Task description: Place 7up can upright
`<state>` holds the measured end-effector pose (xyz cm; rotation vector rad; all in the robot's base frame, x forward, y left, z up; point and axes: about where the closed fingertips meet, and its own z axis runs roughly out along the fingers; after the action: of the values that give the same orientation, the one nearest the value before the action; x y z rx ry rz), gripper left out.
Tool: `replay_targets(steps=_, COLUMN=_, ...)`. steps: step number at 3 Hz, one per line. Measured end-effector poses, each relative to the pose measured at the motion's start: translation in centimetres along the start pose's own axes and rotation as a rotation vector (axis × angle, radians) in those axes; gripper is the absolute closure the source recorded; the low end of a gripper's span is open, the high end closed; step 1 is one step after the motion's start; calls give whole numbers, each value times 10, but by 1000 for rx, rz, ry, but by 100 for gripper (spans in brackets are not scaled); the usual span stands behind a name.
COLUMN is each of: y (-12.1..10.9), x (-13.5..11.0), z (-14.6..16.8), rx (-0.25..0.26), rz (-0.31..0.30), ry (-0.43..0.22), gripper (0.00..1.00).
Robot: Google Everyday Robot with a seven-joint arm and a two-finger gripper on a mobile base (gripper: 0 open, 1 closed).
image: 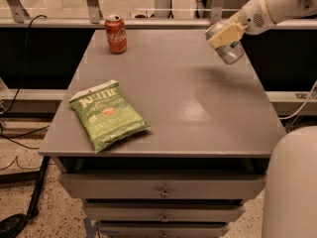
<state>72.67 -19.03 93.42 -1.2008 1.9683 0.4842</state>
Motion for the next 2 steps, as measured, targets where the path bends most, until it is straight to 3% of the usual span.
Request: replay_targets(steps=2, y=24, x=15, z=-29, rx=-139, rz=-11, ry=-302, gripper=100)
